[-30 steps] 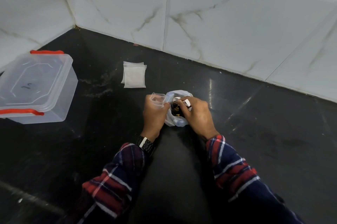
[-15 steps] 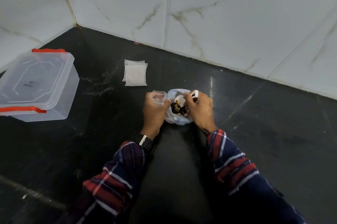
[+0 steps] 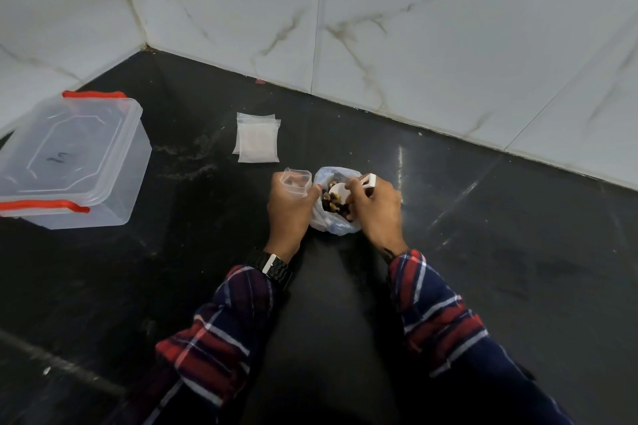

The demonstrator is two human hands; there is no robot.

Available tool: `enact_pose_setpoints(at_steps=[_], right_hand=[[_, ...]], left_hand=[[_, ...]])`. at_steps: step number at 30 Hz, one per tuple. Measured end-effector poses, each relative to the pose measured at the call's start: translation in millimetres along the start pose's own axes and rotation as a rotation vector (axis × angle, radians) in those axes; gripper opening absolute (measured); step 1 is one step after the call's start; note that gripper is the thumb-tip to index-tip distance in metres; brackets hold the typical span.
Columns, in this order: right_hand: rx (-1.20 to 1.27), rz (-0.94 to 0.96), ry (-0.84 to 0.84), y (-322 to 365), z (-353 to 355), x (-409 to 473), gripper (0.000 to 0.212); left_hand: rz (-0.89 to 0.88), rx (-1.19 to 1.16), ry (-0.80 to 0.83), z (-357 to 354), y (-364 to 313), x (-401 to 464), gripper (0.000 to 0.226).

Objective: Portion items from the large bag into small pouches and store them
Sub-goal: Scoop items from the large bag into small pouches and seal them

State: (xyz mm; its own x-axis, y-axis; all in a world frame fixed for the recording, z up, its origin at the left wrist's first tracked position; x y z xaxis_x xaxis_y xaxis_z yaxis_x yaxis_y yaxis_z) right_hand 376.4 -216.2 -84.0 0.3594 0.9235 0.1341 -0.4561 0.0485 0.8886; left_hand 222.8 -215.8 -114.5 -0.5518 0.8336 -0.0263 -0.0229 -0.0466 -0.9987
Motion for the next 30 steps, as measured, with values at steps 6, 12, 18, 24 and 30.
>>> enact_pose_setpoints(at_steps=[6,12,18,24,30], right_hand=[[0.154,-0.198,-0.015,-5,-1,3,0.019],[0.127,-0.179,0.001,-3,3,3,0.018],[0.351,-0.288,-0.020,-3,19,5,0.024],[0.391,-0.111,0.061,32,25,-2,0.015],[0.151,0.485,0.049,62,19,-32,0.010]], left_hand=[[-0.011,0.008,0.038,3,0,-3,0.043],[-0.048,0.031,0.065,5,-6,-6,0.039],[-0.231,0.157,0.096,16,-10,-8,0.040],[-0.360,0.243,0.093,21,-12,-13,0.046],[-0.298,0.191,0.084,24,-16,-13,0.039]])
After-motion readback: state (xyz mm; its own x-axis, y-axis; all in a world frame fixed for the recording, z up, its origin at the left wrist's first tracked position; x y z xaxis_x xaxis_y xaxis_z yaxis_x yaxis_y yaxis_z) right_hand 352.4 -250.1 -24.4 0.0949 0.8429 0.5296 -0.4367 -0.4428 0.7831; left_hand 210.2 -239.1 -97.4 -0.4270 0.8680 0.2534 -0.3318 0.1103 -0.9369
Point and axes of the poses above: each hand's wrist, its own x-axis towards the middle knuckle, its own z-axis out of the back of the hand, y = z × x, the point moved 4 cm from there along x, towards the middle knuckle, and after that the axes turned 11 degrees about -y, right-handed, at the moved point
